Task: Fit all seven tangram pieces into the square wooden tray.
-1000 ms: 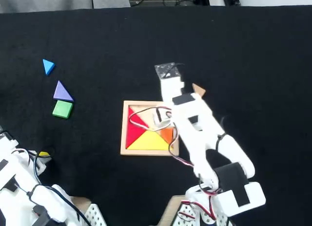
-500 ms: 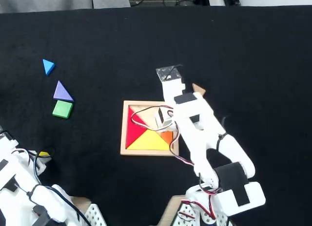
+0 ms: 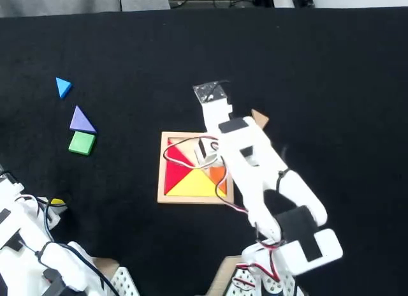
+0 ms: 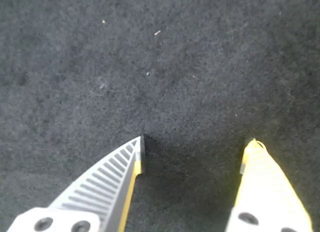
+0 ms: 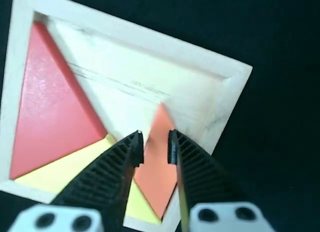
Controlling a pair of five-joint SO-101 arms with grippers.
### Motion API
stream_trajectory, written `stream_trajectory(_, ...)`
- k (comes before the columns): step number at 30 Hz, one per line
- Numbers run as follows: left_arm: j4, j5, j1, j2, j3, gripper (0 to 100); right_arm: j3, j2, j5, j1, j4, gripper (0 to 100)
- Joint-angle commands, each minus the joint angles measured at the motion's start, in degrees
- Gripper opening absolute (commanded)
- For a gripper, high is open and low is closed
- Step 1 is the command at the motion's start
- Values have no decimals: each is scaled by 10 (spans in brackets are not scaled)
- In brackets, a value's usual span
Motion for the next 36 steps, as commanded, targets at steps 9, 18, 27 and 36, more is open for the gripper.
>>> stream_trajectory(9,-4,-4,9,-5,0,318,-14,-44,34,-8,28,26)
stream_trajectory(18,-4,-4,9,-5,0,318,26,-81,38,-8,5,25)
stream_trajectory(27,-4,-4,9,-5,0,318,37,-72,49,-8,-5,26)
stream_trajectory(36,-4,-4,9,-5,0,318,27,-22,86,0,-1,21)
